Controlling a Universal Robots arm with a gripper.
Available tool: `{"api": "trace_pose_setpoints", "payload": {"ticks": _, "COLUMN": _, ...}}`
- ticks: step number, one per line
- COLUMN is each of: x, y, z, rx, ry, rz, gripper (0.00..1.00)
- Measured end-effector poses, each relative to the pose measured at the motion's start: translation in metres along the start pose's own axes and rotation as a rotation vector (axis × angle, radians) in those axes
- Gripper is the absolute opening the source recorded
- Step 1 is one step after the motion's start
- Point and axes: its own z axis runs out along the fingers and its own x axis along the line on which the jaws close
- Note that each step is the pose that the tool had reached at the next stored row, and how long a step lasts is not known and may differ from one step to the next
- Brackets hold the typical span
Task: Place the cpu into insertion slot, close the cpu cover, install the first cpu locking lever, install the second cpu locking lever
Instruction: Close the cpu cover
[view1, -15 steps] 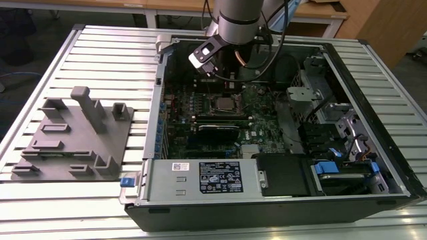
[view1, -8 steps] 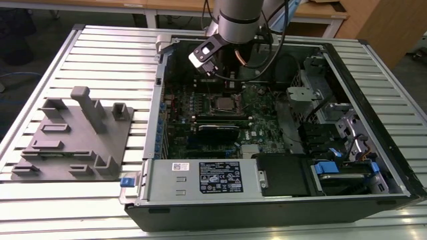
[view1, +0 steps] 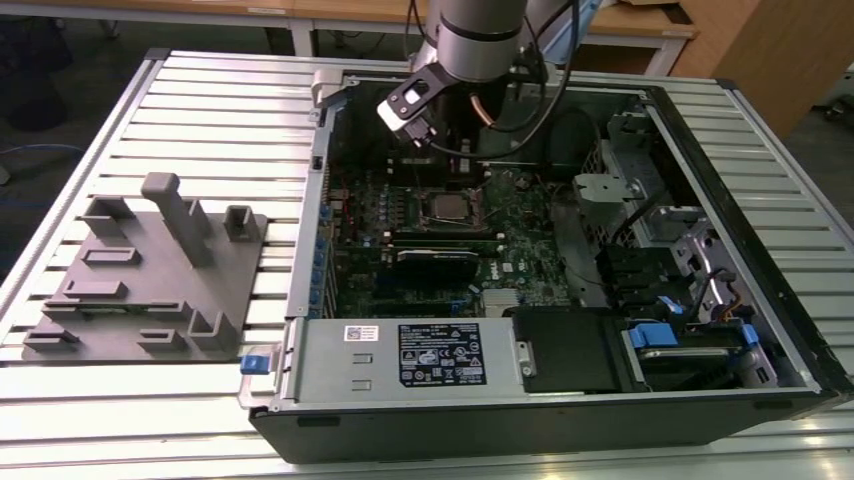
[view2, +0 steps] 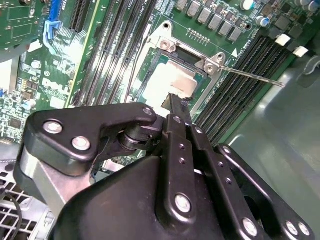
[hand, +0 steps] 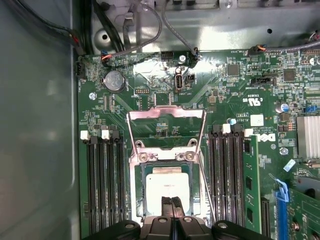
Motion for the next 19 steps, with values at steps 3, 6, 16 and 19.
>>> {"api": "trace_pose_setpoints", "payload": {"ticks": 3, "x": 0.0001, "y": 0.0001, "z": -0.0046, "rx": 0.0, "ry": 0.0, "rz": 0.0, "gripper": 0.1}}
{"api": "trace_pose_setpoints", "payload": {"ticks": 6, "x": 0.0002, "y": 0.0001, "z": -0.0078, "rx": -0.0001, "ry": 0.0001, "rz": 0.0, "gripper": 0.1}}
{"api": "trace_pose_setpoints", "payload": {"ticks": 16, "x": 0.0002, "y": 0.0002, "z": -0.012, "rx": 0.0, "ry": 0.0, "rz": 0.0, "gripper": 0.1}}
{"api": "trace_pose_setpoints", "payload": {"ticks": 19, "x": 0.0002, "y": 0.0001, "z": -0.0129, "rx": 0.0002, "ry": -0.0005, "rz": 0.0, "gripper": 0.1}}
